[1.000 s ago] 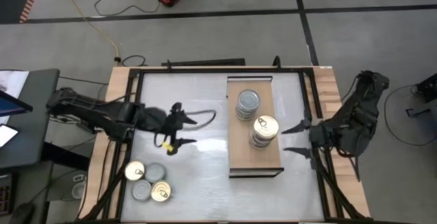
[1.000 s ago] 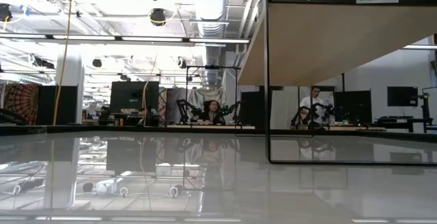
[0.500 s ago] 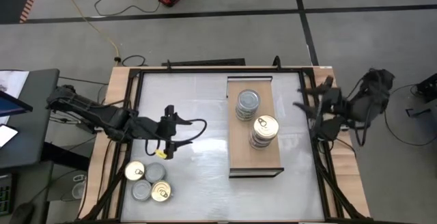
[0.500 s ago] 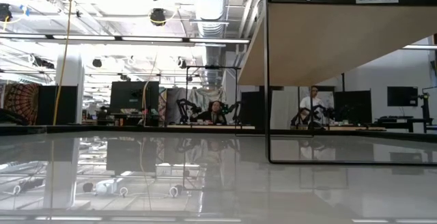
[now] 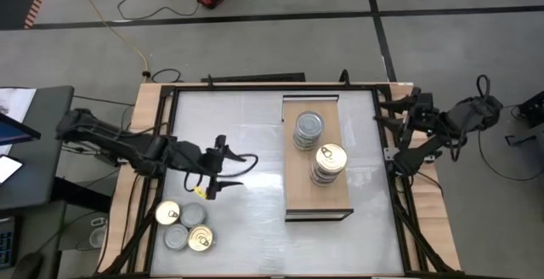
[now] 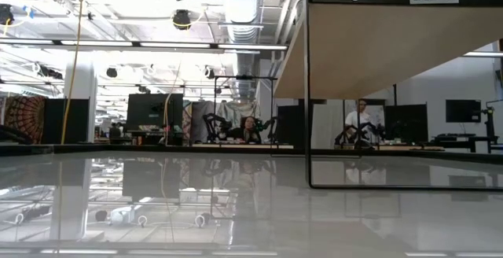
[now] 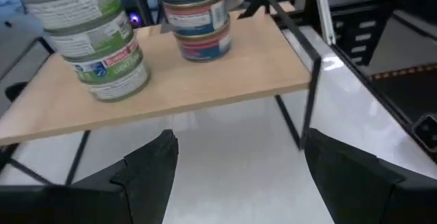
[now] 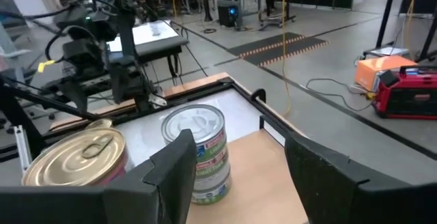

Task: Stack canned seafood by type on shelf
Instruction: Stack the blue tuna can on top of the blue tuna can

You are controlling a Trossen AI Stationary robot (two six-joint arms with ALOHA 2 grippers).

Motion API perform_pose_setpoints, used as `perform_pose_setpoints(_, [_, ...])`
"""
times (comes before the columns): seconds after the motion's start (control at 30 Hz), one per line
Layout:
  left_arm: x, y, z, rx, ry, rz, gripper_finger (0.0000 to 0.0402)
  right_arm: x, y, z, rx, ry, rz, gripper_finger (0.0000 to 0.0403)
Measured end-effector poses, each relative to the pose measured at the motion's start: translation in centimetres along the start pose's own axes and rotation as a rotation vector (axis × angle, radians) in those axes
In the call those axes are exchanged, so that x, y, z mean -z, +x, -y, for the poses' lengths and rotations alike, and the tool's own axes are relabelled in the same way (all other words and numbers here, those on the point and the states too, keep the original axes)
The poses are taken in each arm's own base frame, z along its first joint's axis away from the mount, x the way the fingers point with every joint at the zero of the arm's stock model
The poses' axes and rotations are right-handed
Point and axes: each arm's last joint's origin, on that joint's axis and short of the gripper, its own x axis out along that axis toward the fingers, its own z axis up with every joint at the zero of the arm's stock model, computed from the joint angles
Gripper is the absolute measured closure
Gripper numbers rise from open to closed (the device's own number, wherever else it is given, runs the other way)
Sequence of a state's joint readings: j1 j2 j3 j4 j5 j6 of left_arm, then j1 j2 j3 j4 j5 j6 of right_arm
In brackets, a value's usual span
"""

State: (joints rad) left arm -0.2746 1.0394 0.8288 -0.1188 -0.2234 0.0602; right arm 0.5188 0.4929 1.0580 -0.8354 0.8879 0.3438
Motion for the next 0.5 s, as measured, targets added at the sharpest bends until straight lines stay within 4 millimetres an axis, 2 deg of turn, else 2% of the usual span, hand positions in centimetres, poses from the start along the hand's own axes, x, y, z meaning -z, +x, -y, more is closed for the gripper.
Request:
perform_pose_setpoints(0.1, [1.3,0.2,-1.0,0.014,-0.021,-0.008,0.0095,0.0,0.4,-0.4,0.017,-0.013,-0.004,0.0157])
perform_pose_setpoints(0.33, [1.7,-1.2,-2.0,0.029,-0.046,0.078,0.0095,0.1,1.5,-1.6,0.000,-0.004,0.005,0.0157])
perform_pose_setpoints(0.5, [1.4,-2.2,-1.9,0.035,-0.081,0.113,0.0095,-1.3,2.6,-4.1,-0.231,-0.052,0.177,0.0157])
